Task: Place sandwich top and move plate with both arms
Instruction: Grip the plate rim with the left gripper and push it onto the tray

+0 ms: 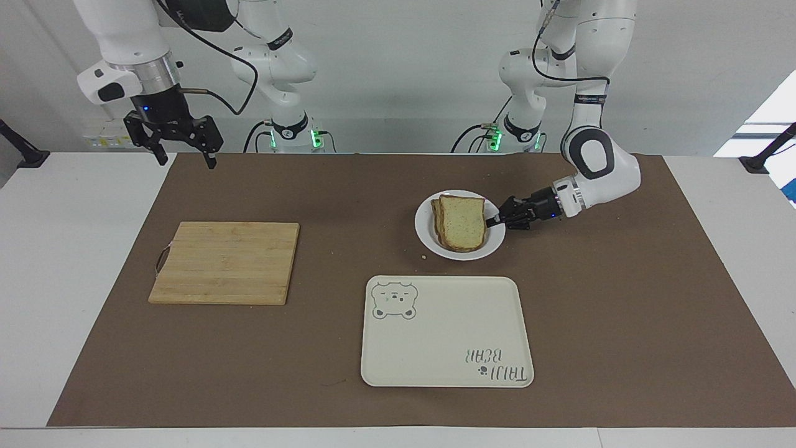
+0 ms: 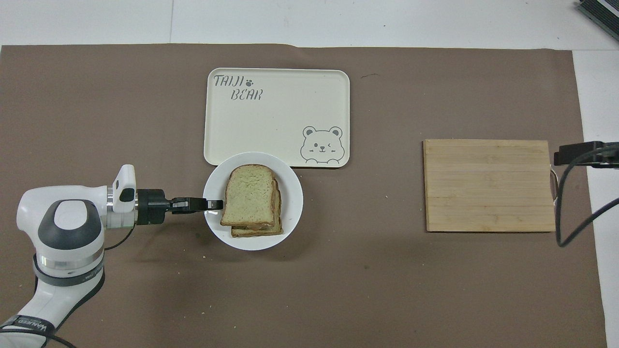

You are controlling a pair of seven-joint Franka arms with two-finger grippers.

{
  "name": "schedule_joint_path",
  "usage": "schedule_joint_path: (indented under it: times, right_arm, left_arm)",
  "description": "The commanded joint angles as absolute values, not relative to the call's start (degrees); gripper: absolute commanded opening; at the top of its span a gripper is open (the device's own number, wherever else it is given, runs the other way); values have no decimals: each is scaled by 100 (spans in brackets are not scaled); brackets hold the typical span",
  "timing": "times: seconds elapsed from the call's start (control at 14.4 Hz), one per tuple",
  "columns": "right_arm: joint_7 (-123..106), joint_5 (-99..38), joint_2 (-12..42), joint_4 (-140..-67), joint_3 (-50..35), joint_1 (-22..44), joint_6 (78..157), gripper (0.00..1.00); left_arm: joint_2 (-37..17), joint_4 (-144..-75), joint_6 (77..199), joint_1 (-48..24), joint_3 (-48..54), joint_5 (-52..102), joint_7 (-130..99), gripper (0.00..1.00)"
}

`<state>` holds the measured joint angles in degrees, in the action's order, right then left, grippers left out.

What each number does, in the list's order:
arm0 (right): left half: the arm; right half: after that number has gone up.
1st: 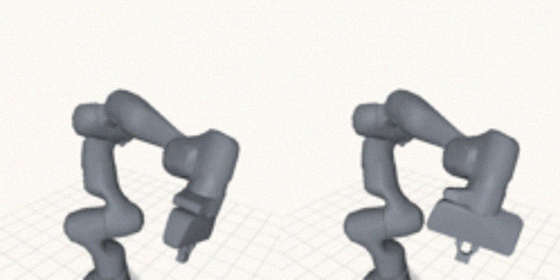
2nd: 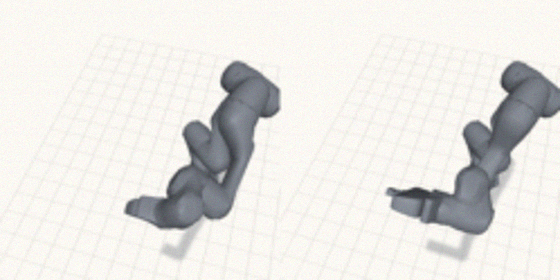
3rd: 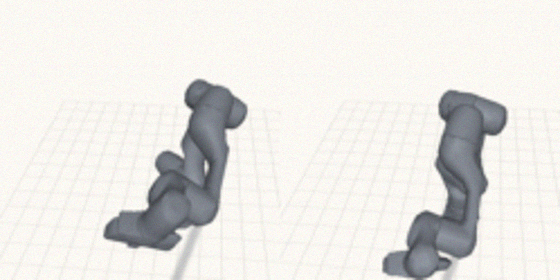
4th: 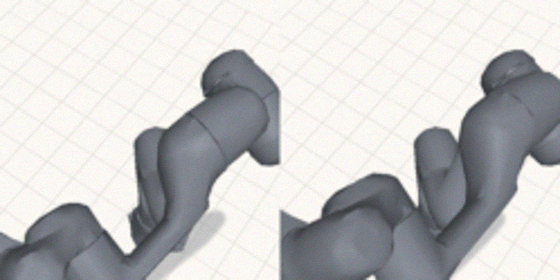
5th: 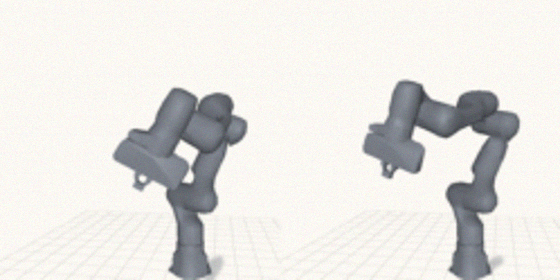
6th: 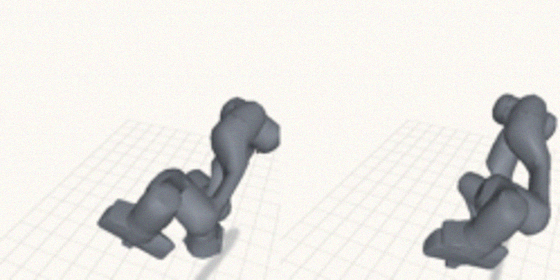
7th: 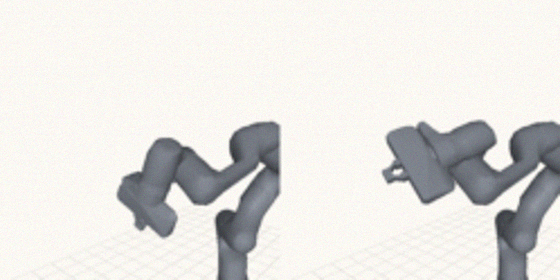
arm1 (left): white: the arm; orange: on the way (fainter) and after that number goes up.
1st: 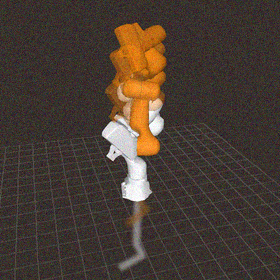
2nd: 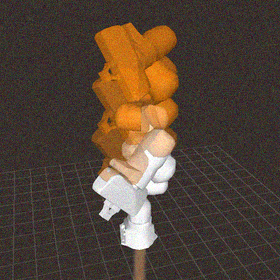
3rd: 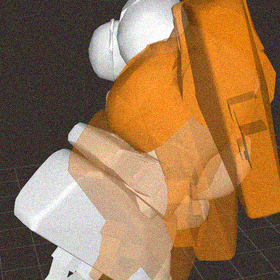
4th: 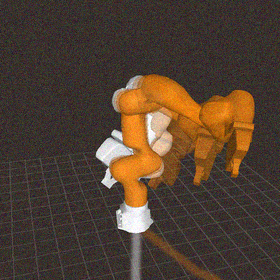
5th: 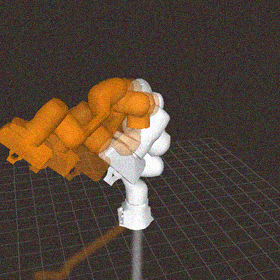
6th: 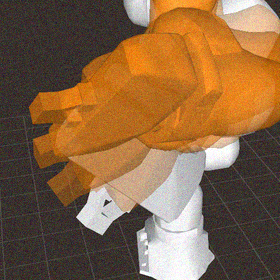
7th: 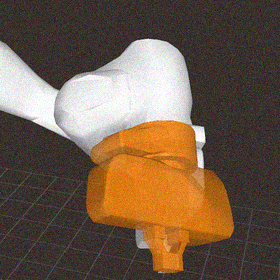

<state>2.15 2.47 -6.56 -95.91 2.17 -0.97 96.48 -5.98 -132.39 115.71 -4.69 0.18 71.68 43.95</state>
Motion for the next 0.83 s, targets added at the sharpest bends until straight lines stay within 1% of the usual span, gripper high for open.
schedule_joint_path:
  times: [0.0, 0.14, 0.28, 0.49, 0.56, 0.76]
  right_arm:
    - [299, 378, -650, -9212, 211, -176, 9378, 100]
    - [264, 422, -650, -9211, 281, -219, 9334, 100]
    - [255, 396, -633, -9202, 369, -229, 9124, 100]
    - [299, 299, -598, -9237, 334, -211, 9070, 100]
    - [299, 290, -606, -9298, 334, -185, 9062, 100]
    - [282, 299, -615, -9290, 308, -184, 9061, 100]
  left_arm:
    - [-1220, -12194, 11250, -378, 35, 6734, 3615, 0]
    - [-1502, -11639, 11250, -387, 44, 6627, 3140, 0]
    - [-1756, -11208, 11311, -387, 70, 6426, 2814, 0]
    - [-2327, -10251, 11390, -518, 105, 6328, 2313, 0]
    - [-2494, -10022, 11399, -562, 105, 6302, 2294, 0]
    - [-2978, -9643, 11802, -562, 184, 6267, 2312, 0]
